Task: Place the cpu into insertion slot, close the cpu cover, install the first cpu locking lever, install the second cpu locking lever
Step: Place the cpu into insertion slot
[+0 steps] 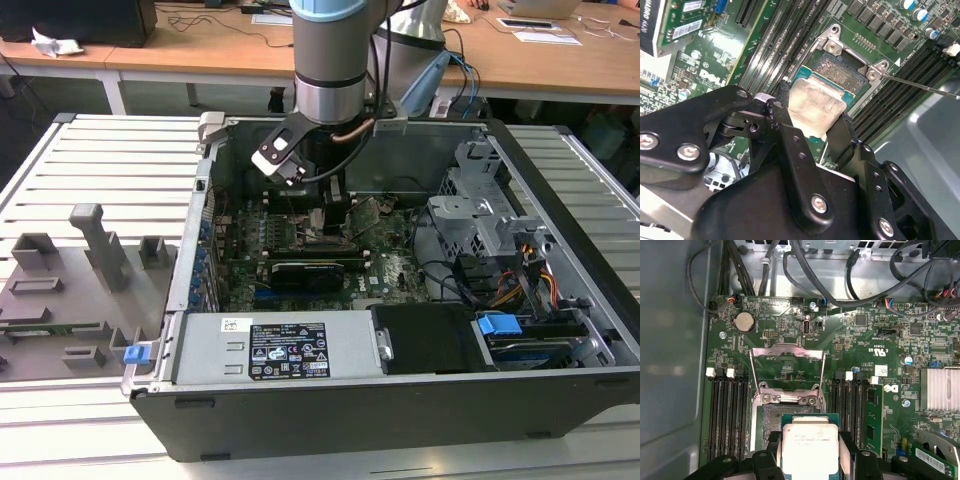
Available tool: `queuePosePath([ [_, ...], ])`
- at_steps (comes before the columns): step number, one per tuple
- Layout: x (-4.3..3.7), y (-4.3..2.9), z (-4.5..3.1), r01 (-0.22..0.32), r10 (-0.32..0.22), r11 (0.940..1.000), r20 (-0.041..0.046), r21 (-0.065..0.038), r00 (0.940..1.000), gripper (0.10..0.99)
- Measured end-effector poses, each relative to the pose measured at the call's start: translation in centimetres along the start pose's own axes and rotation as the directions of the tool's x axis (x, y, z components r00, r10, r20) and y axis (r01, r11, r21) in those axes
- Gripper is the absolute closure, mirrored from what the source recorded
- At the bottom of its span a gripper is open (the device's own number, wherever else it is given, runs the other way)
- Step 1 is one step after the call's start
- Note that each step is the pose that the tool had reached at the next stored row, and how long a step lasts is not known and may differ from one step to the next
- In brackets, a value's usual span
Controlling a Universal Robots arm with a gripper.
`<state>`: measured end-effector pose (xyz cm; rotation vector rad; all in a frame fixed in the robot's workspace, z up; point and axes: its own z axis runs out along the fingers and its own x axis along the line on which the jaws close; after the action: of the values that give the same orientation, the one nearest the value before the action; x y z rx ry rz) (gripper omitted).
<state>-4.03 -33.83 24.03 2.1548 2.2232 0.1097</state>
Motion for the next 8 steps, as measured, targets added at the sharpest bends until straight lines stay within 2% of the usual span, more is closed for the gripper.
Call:
queuePosePath([
  [8, 0.63, -0.04, 0.74, -0.038, 0.038, 0.9993, 0.0046, 0.001, 0.9993, 0.545],
])
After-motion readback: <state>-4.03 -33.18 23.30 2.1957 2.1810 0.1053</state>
